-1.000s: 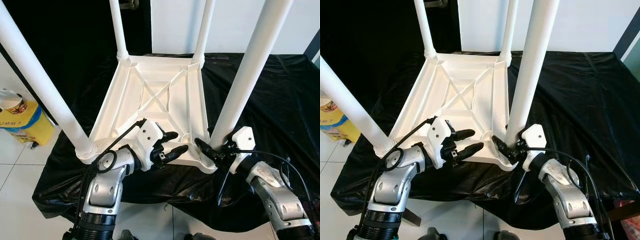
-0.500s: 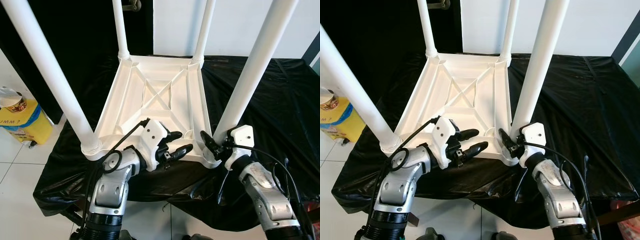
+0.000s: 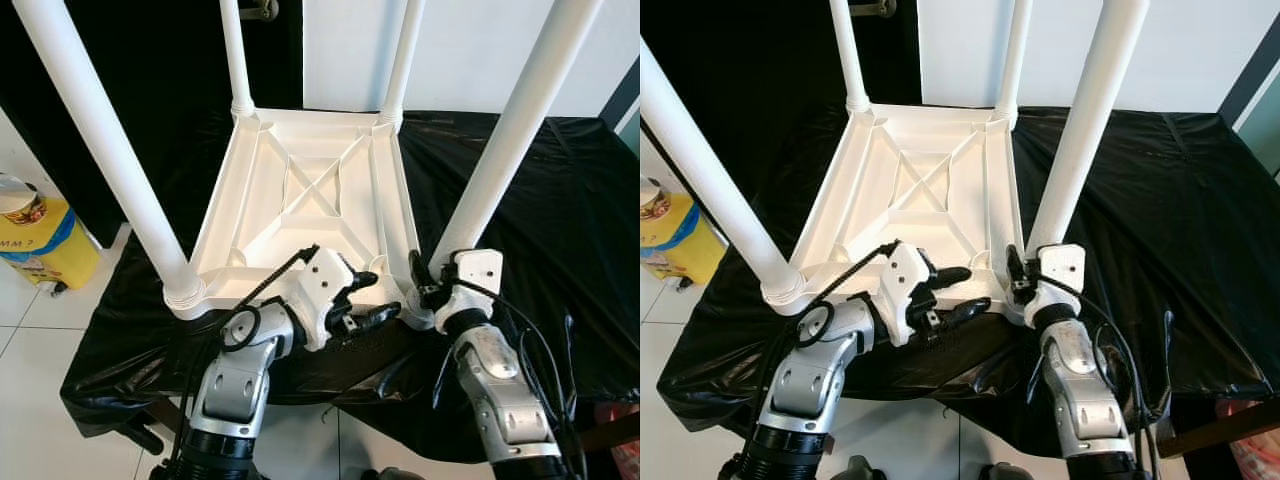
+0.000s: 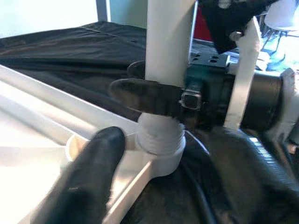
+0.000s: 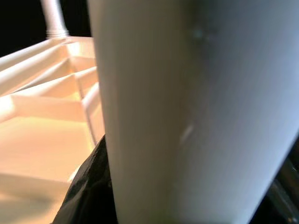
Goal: Building children table
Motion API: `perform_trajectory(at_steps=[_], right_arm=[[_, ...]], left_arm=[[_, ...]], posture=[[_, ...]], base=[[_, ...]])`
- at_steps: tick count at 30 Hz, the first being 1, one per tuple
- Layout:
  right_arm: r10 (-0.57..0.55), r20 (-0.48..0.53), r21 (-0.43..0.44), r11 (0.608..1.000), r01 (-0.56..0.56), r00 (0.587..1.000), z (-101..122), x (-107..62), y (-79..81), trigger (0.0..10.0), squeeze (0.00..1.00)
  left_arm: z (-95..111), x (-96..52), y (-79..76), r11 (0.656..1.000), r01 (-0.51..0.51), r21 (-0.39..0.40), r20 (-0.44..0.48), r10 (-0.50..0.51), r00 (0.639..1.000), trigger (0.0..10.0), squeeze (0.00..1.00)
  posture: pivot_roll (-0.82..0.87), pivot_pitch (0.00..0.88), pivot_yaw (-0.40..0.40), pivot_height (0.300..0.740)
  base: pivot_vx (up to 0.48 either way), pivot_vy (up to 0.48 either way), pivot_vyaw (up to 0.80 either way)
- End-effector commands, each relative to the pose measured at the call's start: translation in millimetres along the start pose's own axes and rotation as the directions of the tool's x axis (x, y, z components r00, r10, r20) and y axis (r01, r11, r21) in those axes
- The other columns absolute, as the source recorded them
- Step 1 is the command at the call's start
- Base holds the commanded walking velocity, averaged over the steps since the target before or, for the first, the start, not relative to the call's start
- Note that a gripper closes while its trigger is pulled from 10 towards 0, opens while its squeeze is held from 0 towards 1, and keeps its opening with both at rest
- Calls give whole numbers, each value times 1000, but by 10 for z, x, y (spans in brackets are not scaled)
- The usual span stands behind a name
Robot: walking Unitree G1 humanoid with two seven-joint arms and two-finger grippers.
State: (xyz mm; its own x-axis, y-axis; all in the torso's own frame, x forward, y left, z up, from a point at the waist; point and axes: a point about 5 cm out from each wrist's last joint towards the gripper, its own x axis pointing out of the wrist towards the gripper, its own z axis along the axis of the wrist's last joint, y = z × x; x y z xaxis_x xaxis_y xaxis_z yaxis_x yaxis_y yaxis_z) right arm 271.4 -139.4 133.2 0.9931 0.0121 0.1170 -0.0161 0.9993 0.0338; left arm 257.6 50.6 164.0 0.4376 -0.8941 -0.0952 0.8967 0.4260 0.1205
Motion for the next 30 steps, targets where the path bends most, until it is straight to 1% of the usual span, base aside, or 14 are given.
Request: perform_trajectory(at_steps=[1, 2, 3, 5, 6, 14, 15, 16, 25, 26, 27, 28, 29, 30], right_arm=[[-45, -70, -7, 999, 45, 996, -122, -19, -63, 10000, 0], [-50, -67, -3, 999, 50, 996, -116, -18, -42, 10000, 0], [-52, -65, -1, 999, 52, 997, -109, -17, -34, 10000, 0], [-52, -65, -1, 999, 52, 997, -109, -17, -34, 10000, 0], [-60, -59, -4, 998, 60, 996, -96, -12, -33, 10000, 0], [-51, -37, -14, 999, 50, 998, -63, 0, -30, 10000, 0], [-45, -29, -21, 999, 45, 999, -49, 3, -39, 10000, 608], [-36, -21, -24, 999, 35, 999, -34, 5, -51, 10000, 1000], [82, 27, -40, 996, -81, 996, 59, -1, -177, 10000, 1000], [123, 30, -41, 992, -122, 992, 74, -1, -208, 10000, 843], [123, 30, -41, 992, -122, 992, 74, -1, -208, 10000, 843], [165, 32, -42, 986, -164, 986, 88, 0, -251, 10000, 0], [207, 30, -45, 978, -206, 978, 98, 1, -286, 10000, 0], [207, 30, -45, 978, -206, 978, 98, 1, -286, 10000, 0]], left_arm=[[-18, 17, 64, 982, -184, -32, 2, 184, 983, 10000, 1000], [-24, 23, 56, 983, -183, -6, -8, 182, 983, 10000, 1000], [-34, 26, 57, 982, -185, 24, -18, 186, 982, 10000, 910], [-34, 26, 57, 982, -185, 24, -18, 186, 982, 10000, 910], [-45, 30, 60, 981, -187, 52, -28, 188, 982, 10000, 0], [-44, 33, 65, 980, -186, 74, -33, 189, 981, 10000, 0], [-42, 35, 63, 980, -185, 79, -34, 188, 982, 10000, 0], [-37, 35, 59, 980, -184, 81, -33, 187, 982, 10000, 0], [-37, 38, 36, 979, -180, 92, -30, 183, 983, 10000, 0], [-38, 39, 32, 980, -177, 94, -31, 181, 983, 10000, 0], [-38, 39, 32, 980, -177, 94, -31, 181, 983, 10000, 0], [-35, 39, 28, 980, -175, 97, -31, 178, 983, 10000, 0], [-33, 40, 26, 980, -173, 98, -31, 177, 984, 10000, 0], [-33, 40, 26, 980, -173, 98, -31, 177, 984, 10000, 0]], posture=[[1, 58, -50, 740], [2, 58, -49, 740], [0, 57, -48, 740], [0, 57, -48, 740], [1, 55, -51, 740], [14, 50, -55, 740], [17, 49, -59, 740], [19, 47, -61, 740], [36, 41, -67, 740], [40, 38, -68, 740], [40, 38, -68, 740], [41, 35, -68, 740], [42, 34, -69, 740], [42, 34, -69, 740]], base=[[0, 0, 0], [0, 0, 0], [0, 0, 0], [0, 0, 0], [0, 0, 0], [0, 0, 0], [0, 0, 0], [0, 0, 0], [0, 0, 0], [0, 0, 0], [0, 0, 0], [0, 0, 0], [0, 0, 0], [0, 0, 0]])
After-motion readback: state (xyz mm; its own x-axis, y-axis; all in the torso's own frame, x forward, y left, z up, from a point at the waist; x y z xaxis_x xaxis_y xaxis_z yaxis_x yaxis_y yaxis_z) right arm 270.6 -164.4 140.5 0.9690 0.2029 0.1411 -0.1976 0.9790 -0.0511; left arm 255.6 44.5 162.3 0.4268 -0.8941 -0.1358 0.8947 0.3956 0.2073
